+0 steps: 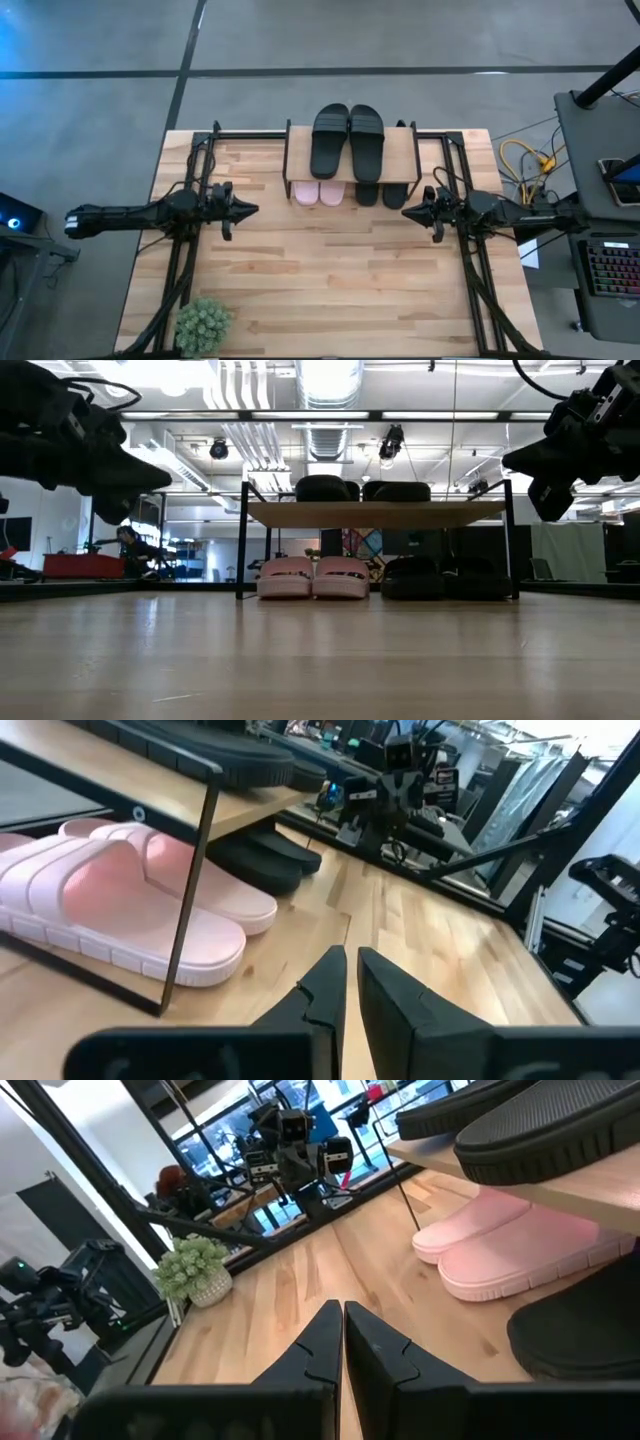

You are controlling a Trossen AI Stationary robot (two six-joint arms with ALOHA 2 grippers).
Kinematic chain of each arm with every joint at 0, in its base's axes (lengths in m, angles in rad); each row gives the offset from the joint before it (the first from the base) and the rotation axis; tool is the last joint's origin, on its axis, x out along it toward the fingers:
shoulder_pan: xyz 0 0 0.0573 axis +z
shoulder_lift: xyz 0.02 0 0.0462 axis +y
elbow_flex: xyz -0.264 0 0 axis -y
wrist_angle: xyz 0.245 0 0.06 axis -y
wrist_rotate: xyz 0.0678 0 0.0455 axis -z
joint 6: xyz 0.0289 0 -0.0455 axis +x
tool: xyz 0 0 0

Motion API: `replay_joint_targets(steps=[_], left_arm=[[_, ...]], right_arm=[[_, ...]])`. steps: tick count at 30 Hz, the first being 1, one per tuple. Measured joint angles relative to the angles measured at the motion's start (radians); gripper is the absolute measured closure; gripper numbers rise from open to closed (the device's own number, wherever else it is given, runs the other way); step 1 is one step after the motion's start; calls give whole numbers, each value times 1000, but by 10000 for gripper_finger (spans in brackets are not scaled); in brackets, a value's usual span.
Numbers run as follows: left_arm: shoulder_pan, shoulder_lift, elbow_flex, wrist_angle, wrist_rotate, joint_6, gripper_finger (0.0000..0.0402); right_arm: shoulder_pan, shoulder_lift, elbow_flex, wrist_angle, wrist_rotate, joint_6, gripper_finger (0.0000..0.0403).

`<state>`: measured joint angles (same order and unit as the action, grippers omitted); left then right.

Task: Pick and place slides into the shelf
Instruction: Return to Home Position

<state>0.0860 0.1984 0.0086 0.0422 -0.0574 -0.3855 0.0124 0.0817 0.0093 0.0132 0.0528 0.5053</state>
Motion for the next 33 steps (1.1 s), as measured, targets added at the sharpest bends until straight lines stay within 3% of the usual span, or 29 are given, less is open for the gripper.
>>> replay_joint_targets(steps=[33], left_arm=[[0, 43, 0, 1, 1, 0, 386]], right_arm=[[0, -1, 0, 0, 0, 0, 394]])
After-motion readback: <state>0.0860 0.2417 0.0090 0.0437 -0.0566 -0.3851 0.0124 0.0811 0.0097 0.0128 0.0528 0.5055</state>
